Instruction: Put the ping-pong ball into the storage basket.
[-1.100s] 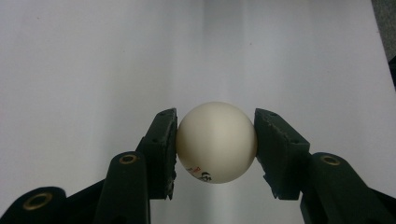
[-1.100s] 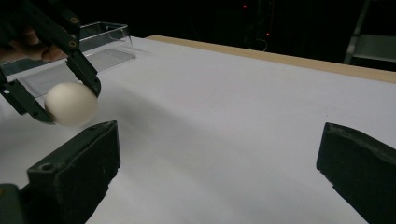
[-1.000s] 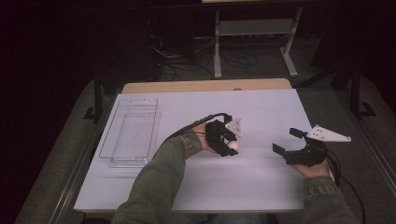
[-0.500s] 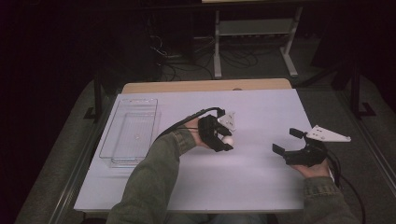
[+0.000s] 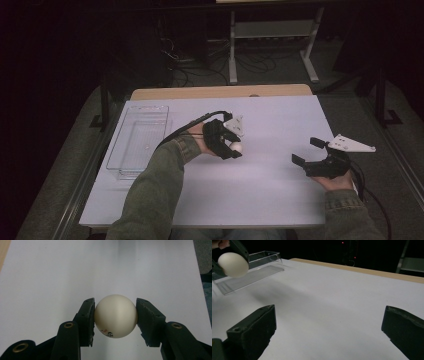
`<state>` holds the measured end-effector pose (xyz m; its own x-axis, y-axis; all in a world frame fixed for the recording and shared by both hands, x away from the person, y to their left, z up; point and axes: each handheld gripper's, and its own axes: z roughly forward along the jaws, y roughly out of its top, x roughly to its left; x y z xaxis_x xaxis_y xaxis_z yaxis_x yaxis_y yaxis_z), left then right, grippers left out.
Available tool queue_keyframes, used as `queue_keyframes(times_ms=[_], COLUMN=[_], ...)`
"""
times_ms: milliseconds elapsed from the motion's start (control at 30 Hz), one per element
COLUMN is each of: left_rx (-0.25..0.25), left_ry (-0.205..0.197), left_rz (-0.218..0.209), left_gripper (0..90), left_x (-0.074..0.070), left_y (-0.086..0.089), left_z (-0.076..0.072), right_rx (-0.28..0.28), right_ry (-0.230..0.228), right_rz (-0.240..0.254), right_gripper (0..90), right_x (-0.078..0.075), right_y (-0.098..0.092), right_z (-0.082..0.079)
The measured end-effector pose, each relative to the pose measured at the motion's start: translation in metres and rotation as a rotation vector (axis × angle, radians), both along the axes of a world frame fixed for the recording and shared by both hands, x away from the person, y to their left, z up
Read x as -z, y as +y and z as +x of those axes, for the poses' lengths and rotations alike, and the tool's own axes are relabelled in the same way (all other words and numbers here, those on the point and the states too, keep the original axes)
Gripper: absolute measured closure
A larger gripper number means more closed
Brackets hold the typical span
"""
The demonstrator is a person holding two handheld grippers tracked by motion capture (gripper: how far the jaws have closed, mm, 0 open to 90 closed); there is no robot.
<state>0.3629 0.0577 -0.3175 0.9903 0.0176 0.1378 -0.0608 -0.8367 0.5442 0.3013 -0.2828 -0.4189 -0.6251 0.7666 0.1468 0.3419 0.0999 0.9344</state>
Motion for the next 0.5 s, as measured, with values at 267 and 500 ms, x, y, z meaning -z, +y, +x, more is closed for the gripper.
queue_keyframes(times_ms=[267,500], left_rx=[-0.017,-0.026], left_ry=[-0.007,-0.021], left_rz=[-0.011,-0.004], left_gripper=[51.5,51.5], left_x=[-0.008,-0.015], left_y=[0.012,0.018], left_z=[-0.001,-0.001], right_rx=[-0.002,-0.003], right_ry=[-0.001,-0.001], right_rz=[0.000,0.000], right_gripper=[0.0,0.0], right_x=[0.000,0.000], right_y=[0.000,0.001], right_z=[0.000,0.000])
